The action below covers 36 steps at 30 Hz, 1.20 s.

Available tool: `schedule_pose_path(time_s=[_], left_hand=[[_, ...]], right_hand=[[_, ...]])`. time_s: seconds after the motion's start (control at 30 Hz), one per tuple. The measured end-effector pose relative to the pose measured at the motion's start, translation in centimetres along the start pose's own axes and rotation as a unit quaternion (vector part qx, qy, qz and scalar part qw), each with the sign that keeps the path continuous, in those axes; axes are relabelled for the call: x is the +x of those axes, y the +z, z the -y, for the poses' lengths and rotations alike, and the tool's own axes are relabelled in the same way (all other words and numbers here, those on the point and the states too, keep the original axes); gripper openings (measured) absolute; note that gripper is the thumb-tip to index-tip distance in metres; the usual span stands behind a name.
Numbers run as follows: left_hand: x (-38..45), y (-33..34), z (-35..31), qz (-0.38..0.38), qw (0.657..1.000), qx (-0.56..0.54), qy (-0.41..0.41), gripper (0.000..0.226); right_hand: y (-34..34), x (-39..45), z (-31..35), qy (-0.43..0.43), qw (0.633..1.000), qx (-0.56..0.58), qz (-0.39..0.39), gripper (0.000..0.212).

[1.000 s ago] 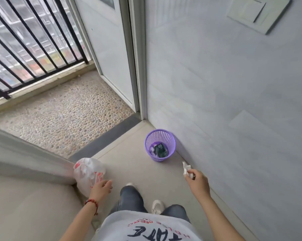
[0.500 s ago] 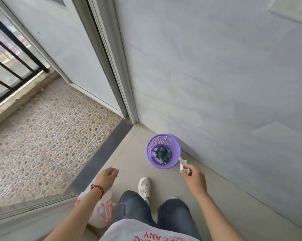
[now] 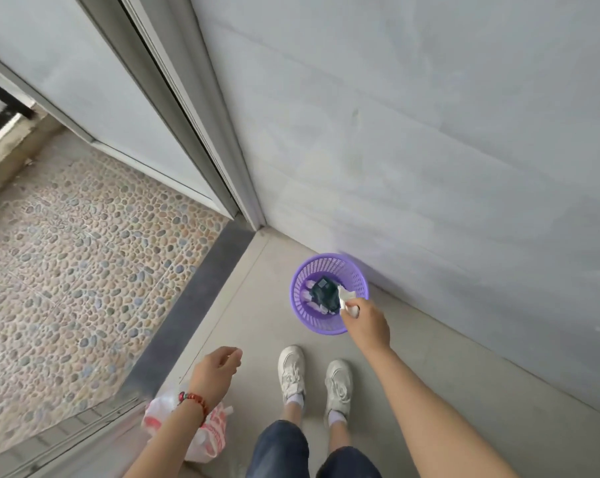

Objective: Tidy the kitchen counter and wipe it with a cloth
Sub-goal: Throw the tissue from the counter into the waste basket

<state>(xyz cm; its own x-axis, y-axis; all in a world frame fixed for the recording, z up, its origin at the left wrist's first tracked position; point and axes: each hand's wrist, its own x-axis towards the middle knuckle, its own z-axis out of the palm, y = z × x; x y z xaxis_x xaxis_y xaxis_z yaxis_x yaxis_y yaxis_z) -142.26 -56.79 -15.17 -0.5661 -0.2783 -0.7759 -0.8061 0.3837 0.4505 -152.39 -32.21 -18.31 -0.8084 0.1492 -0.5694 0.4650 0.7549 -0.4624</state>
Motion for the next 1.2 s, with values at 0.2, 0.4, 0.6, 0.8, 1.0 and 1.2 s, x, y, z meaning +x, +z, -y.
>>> schedule_pose_path(time_s=[0.2,0.4,0.6,0.8,1.0,1.2], left_hand=[[0.1,0.7,0.2,0.001,1.0,0.003,-0.009,0.027],[-0.6,0.1,-1.0,-0.002,1.0,0.015,0.004,0.024],[-1.4,-0.7,-2.8,0.026,0.997,0.061,0.027,0.014],[-2.6,0.7,-6.2,0.073,0.983,0.156,0.066,0.029],[-5.4,4.6,-10.3,0.106,0.963,0.209,0.132,0.024],[-9.6,12.0,-12.2,0.14,0.959,0.196,0.15,0.02]], right_hand=[[0.9,2.6,0.7,0.001,0.998,-0.054,0.015,0.033],[-1.1,0.6,-0.7,-0.008,1.0,-0.024,0.015,0.039],[-4.6,-5.2,-5.1,0.033,0.999,0.028,-0.027,0.036],[-8.0,-11.7,-11.1,0.122,0.985,0.101,-0.076,0.034],[-10.6,-18.0,-17.5,0.194,0.956,0.178,-0.132,0.033],[-12.3,-25.0,-25.2,0.24,0.917,0.26,-0.184,0.033]])
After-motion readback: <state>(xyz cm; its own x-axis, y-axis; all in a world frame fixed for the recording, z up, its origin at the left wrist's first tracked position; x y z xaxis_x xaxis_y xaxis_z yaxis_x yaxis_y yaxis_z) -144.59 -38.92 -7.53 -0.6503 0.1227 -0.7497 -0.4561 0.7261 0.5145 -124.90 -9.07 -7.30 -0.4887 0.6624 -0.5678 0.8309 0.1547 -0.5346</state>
